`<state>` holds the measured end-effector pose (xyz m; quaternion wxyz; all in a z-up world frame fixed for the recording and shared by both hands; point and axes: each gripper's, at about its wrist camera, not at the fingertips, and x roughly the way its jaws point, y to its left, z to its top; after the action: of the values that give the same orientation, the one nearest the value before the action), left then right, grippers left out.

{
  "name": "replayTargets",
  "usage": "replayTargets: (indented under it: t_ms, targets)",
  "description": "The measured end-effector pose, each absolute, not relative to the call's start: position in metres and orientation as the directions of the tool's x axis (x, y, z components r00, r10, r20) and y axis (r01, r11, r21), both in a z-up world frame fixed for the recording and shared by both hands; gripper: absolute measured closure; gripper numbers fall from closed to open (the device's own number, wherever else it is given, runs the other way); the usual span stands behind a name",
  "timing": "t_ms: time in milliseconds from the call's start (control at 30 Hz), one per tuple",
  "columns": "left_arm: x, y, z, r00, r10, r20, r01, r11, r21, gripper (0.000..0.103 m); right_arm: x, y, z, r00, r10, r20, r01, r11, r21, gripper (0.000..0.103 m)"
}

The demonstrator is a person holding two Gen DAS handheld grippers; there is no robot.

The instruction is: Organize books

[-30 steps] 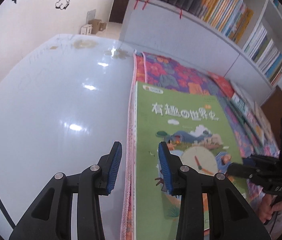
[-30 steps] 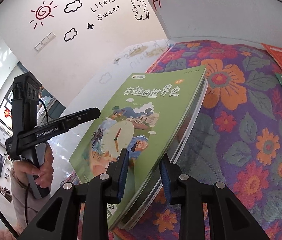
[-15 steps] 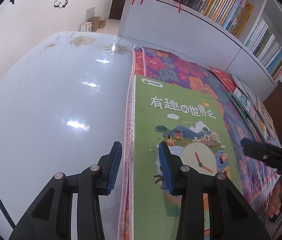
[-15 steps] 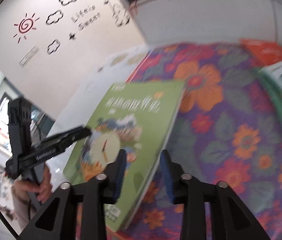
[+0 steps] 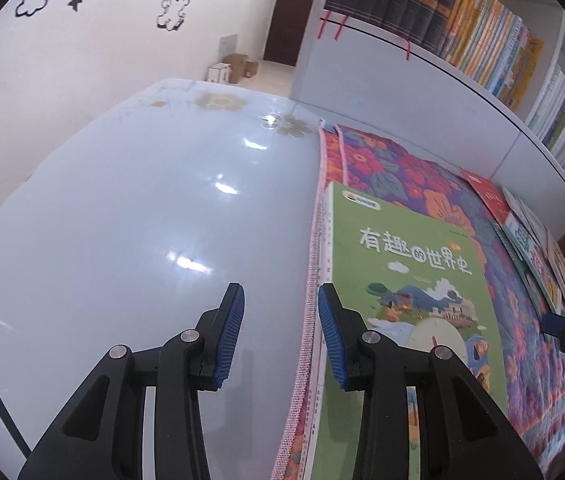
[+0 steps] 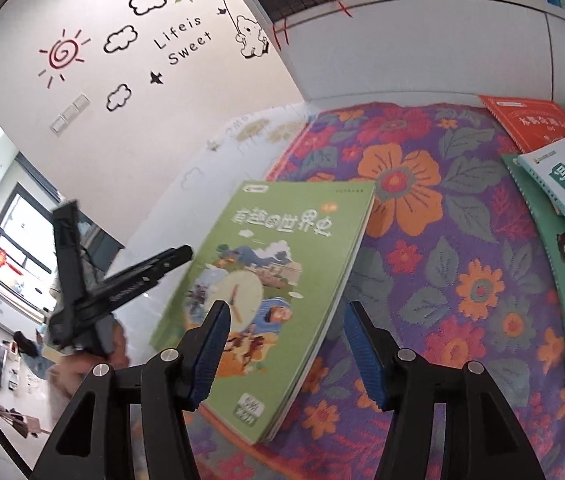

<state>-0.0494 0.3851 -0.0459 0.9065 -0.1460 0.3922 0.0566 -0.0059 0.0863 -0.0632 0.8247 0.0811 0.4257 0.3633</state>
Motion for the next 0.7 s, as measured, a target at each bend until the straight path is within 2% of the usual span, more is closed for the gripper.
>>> replayTargets:
  t_ms: [300, 400, 700]
  targets:
    - [-0.066, 0.344, 0.022, 0.779, -0.095, -0.619, -0.114, 0.950, -0.290, 0.068, -0.025, 0.015, -0.033, 0.446, 0.629, -0.636, -0.510, 0.763, 0.397, 0.046]
    - [-0.057, 0.310, 0.041, 0.792, -0.119, -0.599, -0.061, 0.961, -0.271, 0.068, -0.026, -0.019, -0.028, 0.481, 0.623, -0.617, -0.474, 0.777, 0.414, 0.046]
    - [0.006, 0.175, 0.065, 0.761, -0.316, -0.567, 0.153, 0.936, -0.317, 0.068, -0.024, -0.134, -0.019, 0.585, 0.573, -0.574, -0.359, 0.818, 0.450, 0.046]
